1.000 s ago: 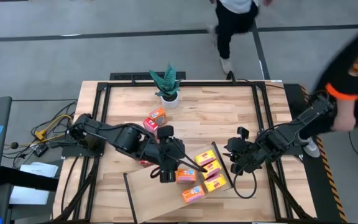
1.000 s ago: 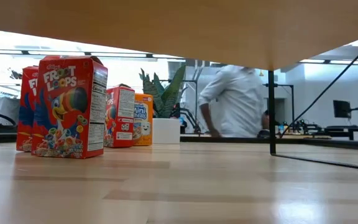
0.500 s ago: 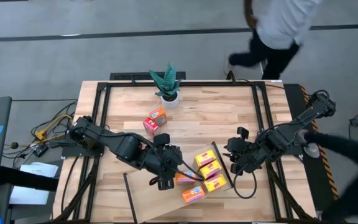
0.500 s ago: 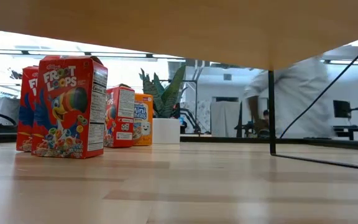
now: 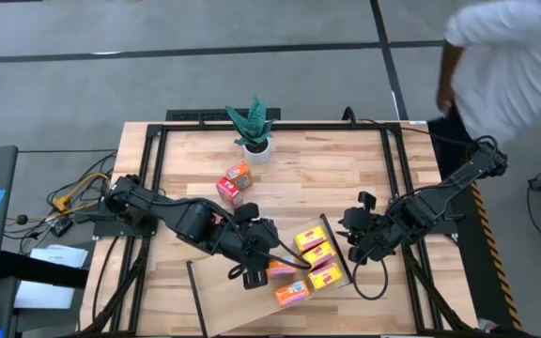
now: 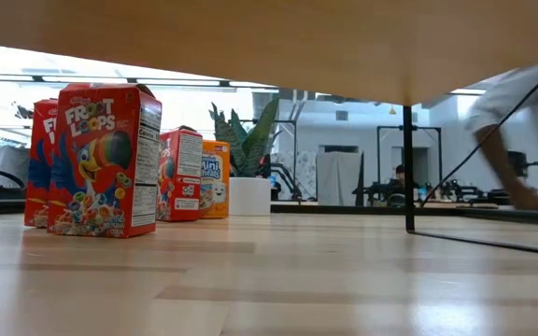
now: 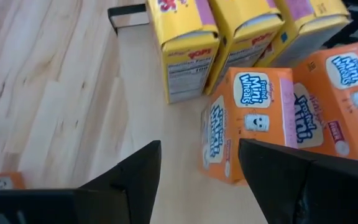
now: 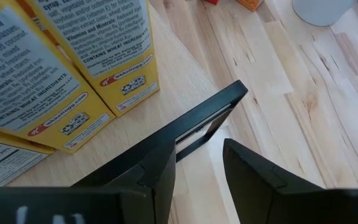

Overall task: Stack cereal on shelf
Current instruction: Put the bottom orange cereal box on the shelf aligned with the orange cereal box

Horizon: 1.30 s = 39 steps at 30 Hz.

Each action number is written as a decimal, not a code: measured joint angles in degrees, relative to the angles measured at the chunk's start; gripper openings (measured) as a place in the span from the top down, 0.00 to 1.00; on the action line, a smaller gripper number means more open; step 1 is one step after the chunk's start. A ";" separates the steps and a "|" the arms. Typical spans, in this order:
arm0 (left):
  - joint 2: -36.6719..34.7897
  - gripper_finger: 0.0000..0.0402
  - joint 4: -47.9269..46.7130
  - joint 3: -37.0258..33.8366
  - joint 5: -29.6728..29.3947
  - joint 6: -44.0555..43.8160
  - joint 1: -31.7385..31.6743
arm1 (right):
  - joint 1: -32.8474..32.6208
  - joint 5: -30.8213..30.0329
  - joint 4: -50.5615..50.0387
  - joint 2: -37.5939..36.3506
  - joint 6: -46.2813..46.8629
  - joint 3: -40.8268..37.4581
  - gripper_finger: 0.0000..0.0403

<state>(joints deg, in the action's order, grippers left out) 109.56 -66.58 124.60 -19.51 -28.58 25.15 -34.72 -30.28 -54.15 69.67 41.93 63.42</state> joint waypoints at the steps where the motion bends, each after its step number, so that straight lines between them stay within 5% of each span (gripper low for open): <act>1: 0.00 0.49 -0.42 0.00 -0.05 0.11 0.00 | 0.00 -0.02 0.00 0.00 0.00 0.00 0.60; 10: -0.83 0.49 -7.34 0.04 -7.59 -0.01 0.49 | 0.00 0.00 0.44 0.00 0.02 0.00 0.62; 26: -0.83 0.49 -9.29 -0.20 -12.35 -2.27 2.71 | 0.00 0.00 0.68 -0.02 0.04 0.00 0.60; 39: -0.70 0.49 -1.52 -7.44 -13.91 -2.59 4.11 | 0.00 0.20 0.76 -0.01 0.04 0.00 0.63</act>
<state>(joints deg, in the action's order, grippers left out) 108.86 -68.10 117.15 -33.41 -31.17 29.26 -34.72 -30.09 -53.39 69.66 41.98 63.42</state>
